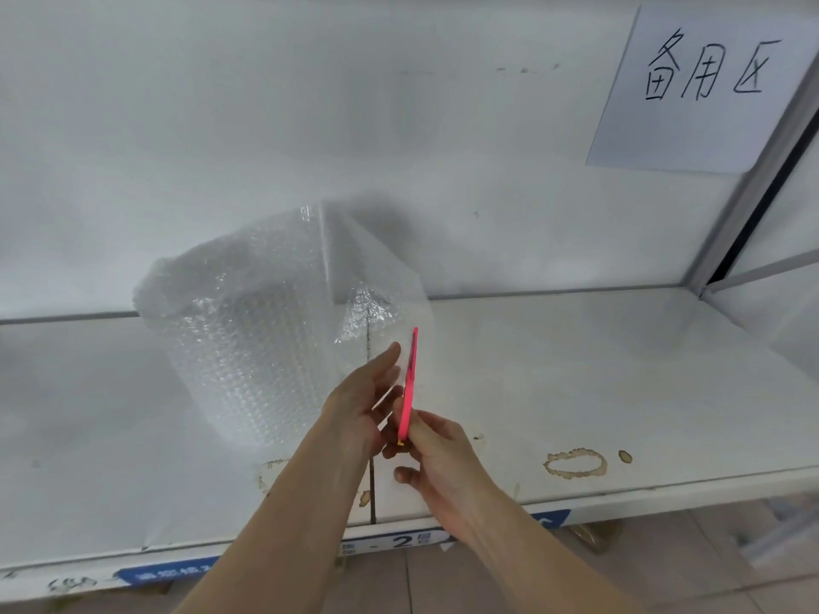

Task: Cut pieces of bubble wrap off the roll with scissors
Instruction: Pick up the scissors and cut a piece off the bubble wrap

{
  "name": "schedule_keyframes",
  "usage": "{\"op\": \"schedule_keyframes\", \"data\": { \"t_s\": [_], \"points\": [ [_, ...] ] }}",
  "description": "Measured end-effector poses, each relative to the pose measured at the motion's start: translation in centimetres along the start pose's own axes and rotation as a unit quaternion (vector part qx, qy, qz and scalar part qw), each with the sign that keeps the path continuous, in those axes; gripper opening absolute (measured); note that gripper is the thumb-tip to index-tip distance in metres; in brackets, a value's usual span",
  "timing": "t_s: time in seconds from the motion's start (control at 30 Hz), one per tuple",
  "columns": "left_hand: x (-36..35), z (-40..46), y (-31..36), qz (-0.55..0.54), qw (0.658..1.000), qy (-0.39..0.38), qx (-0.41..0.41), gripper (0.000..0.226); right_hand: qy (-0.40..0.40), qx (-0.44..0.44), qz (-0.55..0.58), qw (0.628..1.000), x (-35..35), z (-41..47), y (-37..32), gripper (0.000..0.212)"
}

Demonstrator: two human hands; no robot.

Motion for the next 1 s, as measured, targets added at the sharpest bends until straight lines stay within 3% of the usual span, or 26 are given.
{"op": "schedule_keyframes", "data": {
  "t_s": [0.2,0.4,0.53,1.0],
  "points": [
    [-1.0,1.4,1.4,-0.113,0.992,-0.047,-0.032,0.082,0.001,-0.009,-0.015,1.000,0.5,-0.3,0.3,0.030],
    [-0.8,2.3,1.4,-0.144,0.989,-0.014,-0.036,0.046,-0.007,-0.013,-0.003,1.000,0.2,0.1,0.2,0.035],
    [-0.8,2.4,1.4,-0.127,0.990,-0.036,-0.040,0.046,-0.016,-0.009,0.008,1.000,-0.3,0.5,0.1,0.047],
    [-0.3,3.0,1.6,-0.079,0.995,-0.006,-0.055,0.027,-0.006,0.002,0.015,1.000,-0.6,0.7,0.2,0.034]
  ]
}}
Point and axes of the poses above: each hand's wrist, its own z-axis towards the middle knuckle, its own x-axis out of the back of the hand, y = z × x, the point moved 3 cm from there along z, towards the middle knuckle, and after that the axes turned 7 degrees about z, right-handed, at the moved point
